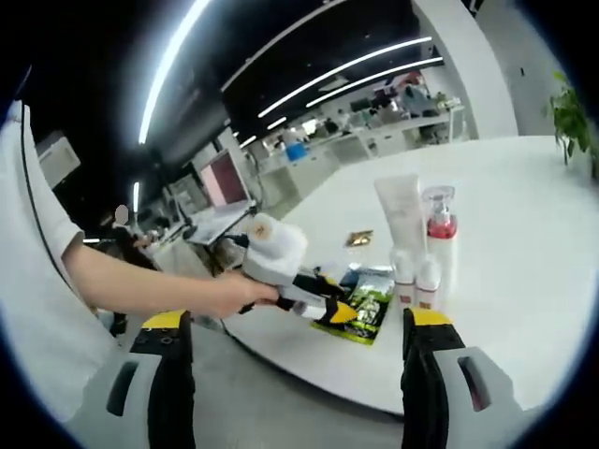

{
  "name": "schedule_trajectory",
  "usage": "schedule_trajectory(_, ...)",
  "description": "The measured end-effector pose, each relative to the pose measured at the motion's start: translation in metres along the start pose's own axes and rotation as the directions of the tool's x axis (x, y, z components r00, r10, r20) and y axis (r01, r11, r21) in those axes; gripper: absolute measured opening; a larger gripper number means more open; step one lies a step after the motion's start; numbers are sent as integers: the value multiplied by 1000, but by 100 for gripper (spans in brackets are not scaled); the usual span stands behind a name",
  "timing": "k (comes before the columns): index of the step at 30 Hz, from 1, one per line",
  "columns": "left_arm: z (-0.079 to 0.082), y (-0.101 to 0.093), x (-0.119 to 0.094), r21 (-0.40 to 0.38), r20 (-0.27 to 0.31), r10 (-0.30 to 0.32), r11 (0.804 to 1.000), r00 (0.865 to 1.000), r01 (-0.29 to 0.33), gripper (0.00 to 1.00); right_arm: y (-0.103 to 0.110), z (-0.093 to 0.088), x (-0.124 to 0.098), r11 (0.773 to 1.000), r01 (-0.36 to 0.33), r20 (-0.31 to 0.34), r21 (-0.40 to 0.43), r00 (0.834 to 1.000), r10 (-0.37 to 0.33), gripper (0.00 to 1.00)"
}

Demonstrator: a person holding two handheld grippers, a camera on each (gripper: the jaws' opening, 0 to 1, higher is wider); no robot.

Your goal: Arrange the skincare products in the storage area until every visible bottle or jar stands upright without overlapping.

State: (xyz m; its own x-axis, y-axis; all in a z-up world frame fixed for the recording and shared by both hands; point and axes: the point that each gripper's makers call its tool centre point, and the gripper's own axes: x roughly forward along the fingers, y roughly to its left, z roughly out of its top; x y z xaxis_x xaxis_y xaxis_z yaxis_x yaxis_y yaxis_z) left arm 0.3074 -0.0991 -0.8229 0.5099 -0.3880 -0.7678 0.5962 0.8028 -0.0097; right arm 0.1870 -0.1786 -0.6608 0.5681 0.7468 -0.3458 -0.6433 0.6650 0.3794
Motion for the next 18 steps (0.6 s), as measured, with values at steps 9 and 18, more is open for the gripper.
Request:
schedule_trajectory(9,6,-2,7,2,13,-8,1000,1000,8,41,-2,1,0,1000,8,4,2,1000,-8,92)
schedule_trajectory(18,8,0,10,-30,15,12,999,1000,-12,42,-2,1,0,1000,9,4,4,1000,-9,92)
